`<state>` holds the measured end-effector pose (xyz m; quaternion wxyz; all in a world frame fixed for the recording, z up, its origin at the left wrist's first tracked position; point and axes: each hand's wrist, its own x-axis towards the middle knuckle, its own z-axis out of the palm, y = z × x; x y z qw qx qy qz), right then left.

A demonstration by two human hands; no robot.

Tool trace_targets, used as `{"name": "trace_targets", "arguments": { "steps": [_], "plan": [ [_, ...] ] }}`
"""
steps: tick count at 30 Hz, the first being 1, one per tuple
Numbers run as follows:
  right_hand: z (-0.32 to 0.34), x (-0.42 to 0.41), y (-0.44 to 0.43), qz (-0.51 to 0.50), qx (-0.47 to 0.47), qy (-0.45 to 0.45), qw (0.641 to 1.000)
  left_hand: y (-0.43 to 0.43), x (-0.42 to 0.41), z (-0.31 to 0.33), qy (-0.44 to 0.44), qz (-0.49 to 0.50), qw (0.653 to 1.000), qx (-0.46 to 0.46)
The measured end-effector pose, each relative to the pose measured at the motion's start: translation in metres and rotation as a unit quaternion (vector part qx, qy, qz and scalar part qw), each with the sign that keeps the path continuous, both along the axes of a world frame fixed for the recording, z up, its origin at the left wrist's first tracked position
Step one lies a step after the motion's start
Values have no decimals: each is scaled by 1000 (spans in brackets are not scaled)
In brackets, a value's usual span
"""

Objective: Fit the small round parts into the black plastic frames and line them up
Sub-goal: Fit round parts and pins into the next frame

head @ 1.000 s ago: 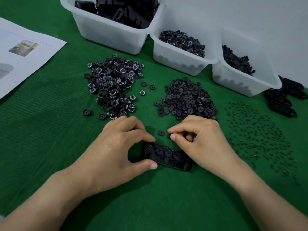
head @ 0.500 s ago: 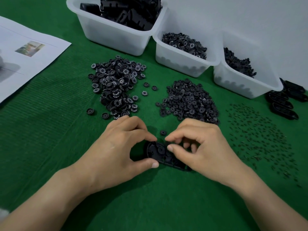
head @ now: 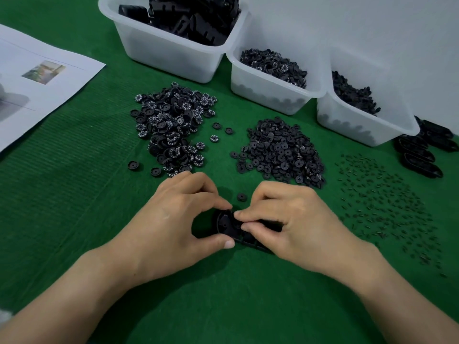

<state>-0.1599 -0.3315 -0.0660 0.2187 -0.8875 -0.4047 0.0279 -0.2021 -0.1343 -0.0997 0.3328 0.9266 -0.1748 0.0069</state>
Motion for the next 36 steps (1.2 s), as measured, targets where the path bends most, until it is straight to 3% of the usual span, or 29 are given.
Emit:
{"name": "trace_targets", "arguments": {
  "steps": [2,5,16,28,36],
  "plan": [
    [2,8,-1,-37,12,40,998,0,0,0,1,-1,1000,0],
    [-3,20,3,-88,-12,21,996,1,0,0,3,-1,1000,-2],
    [-6,19,-8,-109,2,106,988,2,0,-2,0,-10,1000,-6],
    [-2,4,-17,-39,36,61,997,2,1,-3,-6,-6,1000,-5],
    [-3,-6,-18,12,-27,-66,997,1,1,-1,-7,-6,1000,-4]
  ]
}}
